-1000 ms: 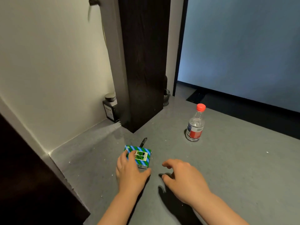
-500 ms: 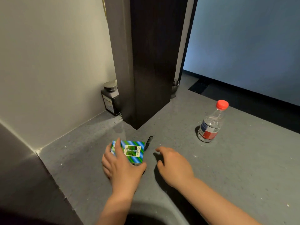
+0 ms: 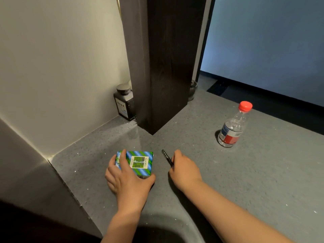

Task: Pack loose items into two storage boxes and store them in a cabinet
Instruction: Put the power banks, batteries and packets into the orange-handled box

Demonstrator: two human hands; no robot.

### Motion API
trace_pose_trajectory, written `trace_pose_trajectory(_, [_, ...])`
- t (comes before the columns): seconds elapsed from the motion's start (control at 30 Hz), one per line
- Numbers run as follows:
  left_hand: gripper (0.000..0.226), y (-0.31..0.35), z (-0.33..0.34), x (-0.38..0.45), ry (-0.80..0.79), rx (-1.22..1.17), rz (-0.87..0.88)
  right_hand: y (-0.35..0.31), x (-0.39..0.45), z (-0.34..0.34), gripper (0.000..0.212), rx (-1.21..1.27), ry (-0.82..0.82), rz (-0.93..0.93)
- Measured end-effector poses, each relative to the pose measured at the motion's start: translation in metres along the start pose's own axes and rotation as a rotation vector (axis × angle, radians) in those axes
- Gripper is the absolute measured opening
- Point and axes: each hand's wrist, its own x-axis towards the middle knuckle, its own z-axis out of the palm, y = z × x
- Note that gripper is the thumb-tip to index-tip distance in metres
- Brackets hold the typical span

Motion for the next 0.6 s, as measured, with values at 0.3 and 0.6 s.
trace_pose_trajectory(0.3, [0.108, 0.093, -0.002, -0.065, -0.193, -0.133, 0.237, 0.077, -0.113, -0.094, 0.02, 0.261, 0.258, 0.169])
trace_pose_trajectory(0.6, [0.097, 0.192, 0.021, -0.205, -0.593, -0.338, 0.618, 0.172, -0.28, -0.19, 0.021, 0.28, 0.662, 0.415])
